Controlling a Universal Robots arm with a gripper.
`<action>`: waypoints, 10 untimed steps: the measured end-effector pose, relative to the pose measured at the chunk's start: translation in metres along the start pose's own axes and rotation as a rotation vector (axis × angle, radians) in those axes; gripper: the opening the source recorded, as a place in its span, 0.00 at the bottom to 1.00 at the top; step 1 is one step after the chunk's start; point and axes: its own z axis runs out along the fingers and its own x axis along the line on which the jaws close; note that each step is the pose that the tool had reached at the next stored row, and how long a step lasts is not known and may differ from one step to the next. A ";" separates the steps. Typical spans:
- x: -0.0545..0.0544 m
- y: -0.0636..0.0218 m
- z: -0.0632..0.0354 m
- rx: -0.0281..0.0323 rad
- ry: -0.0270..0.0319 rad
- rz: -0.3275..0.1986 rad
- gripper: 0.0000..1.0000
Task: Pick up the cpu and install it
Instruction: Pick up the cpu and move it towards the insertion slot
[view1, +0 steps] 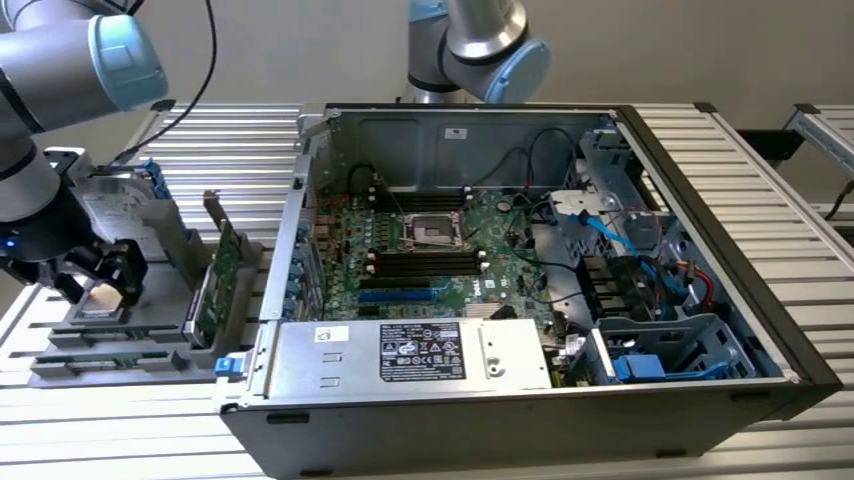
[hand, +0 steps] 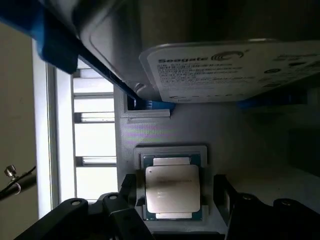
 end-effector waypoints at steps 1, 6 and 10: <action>0.001 0.0000 0.0002 0.0002 0.0003 0.000 0.72; 0.006 -0.0003 0.0029 0.0003 0.0011 -0.003 0.72; 0.006 -0.0003 0.0031 0.0007 0.0028 -0.008 0.72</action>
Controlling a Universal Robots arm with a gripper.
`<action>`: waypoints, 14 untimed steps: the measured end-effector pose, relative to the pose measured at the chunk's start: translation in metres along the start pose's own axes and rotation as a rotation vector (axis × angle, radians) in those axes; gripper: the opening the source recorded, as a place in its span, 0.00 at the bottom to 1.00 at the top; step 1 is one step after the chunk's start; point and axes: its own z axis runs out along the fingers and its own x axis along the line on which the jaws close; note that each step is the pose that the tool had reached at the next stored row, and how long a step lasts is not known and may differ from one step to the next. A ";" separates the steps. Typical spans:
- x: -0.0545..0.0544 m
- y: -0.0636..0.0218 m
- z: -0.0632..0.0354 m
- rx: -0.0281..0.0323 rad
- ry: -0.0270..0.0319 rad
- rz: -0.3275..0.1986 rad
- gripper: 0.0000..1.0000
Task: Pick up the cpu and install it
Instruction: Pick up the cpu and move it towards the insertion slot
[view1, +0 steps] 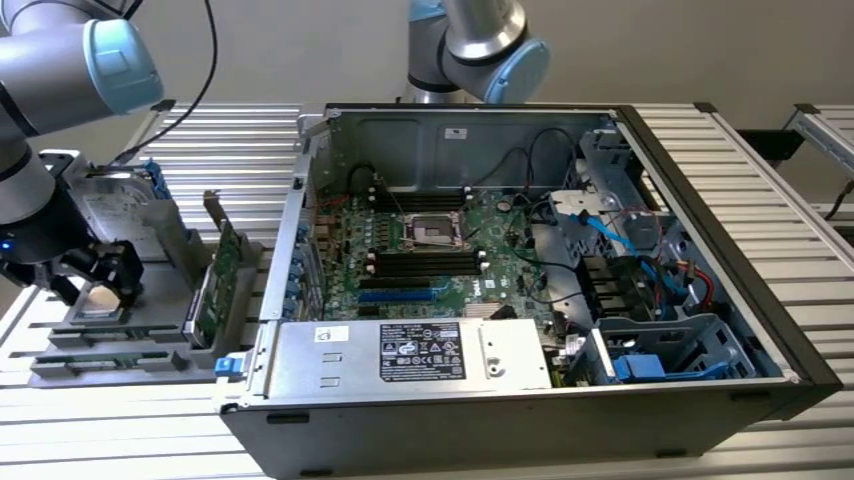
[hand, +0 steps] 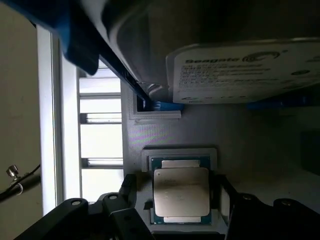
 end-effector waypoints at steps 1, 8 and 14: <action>0.000 0.0000 0.0001 0.0000 0.0001 -0.002 0.72; -0.001 -0.0015 0.0000 -0.0038 0.0012 -0.008 0.72; -0.004 -0.0045 -0.0002 -0.0105 0.0084 -0.008 0.72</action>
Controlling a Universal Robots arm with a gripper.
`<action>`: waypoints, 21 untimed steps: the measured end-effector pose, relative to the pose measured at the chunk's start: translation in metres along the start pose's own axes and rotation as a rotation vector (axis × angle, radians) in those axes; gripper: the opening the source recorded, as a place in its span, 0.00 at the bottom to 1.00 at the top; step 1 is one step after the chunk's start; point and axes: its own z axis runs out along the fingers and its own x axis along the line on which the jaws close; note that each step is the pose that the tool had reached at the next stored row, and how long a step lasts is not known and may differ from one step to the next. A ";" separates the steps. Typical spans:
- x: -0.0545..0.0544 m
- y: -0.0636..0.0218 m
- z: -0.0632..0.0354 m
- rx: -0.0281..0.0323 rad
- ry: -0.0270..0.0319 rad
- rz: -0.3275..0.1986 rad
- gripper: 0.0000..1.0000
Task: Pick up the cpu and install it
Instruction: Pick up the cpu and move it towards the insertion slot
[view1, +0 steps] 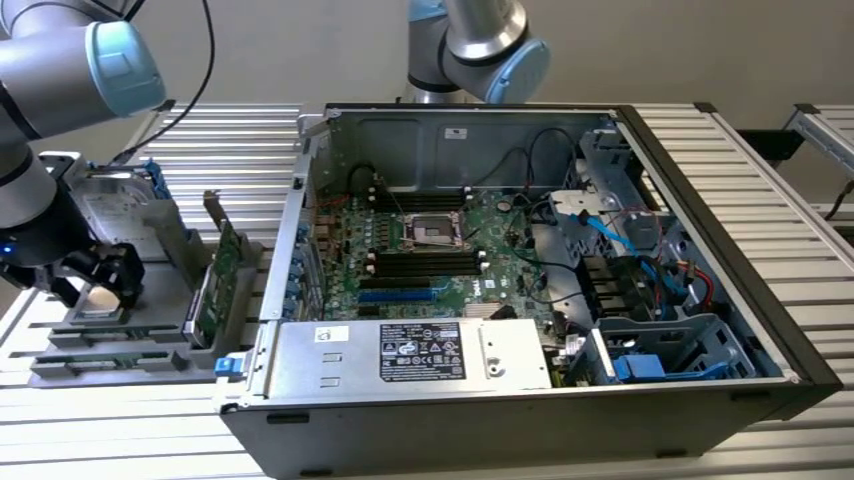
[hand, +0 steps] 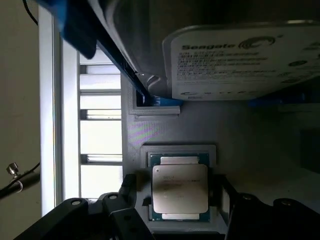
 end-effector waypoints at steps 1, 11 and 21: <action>-0.001 -0.0002 -0.0001 -0.0011 0.0014 0.000 0.72; -0.005 -0.0003 -0.0003 -0.0026 0.0094 0.000 0.72; -0.005 0.0000 -0.0003 -0.0026 0.0094 0.000 0.72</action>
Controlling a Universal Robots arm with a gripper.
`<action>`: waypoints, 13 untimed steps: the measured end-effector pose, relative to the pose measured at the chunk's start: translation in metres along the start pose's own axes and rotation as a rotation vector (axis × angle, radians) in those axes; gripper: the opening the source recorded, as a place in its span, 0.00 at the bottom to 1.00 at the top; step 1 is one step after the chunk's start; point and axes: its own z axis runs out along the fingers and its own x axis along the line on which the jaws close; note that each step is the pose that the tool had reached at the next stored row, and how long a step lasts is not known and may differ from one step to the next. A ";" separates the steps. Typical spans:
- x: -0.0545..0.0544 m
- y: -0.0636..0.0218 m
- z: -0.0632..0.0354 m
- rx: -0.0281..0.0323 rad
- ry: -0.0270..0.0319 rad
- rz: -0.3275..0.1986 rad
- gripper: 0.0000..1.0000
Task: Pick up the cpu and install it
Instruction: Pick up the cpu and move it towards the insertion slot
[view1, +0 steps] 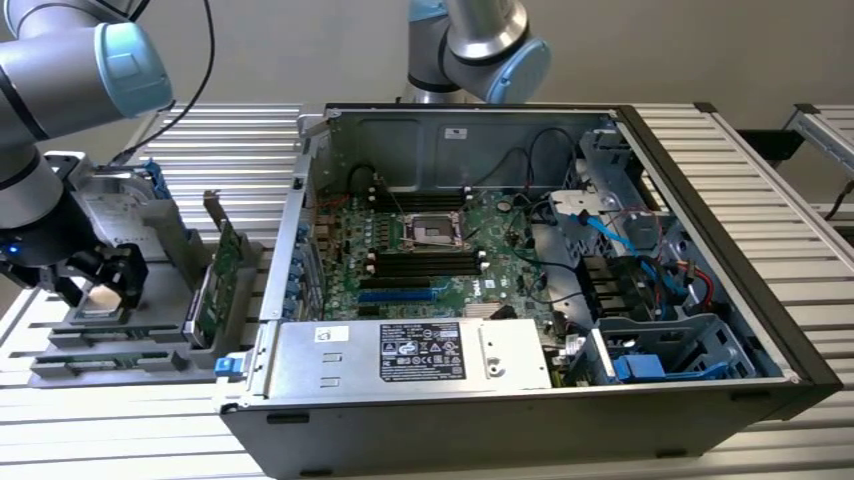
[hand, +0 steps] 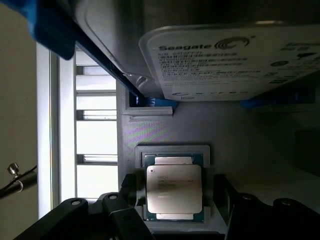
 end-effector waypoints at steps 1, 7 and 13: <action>0.000 0.0000 0.0000 0.0000 0.0000 0.000 0.70; 0.000 0.0000 -0.0001 -0.0001 -0.0001 0.000 0.63; 0.000 0.0001 -0.0011 -0.0001 -0.0001 0.000 0.63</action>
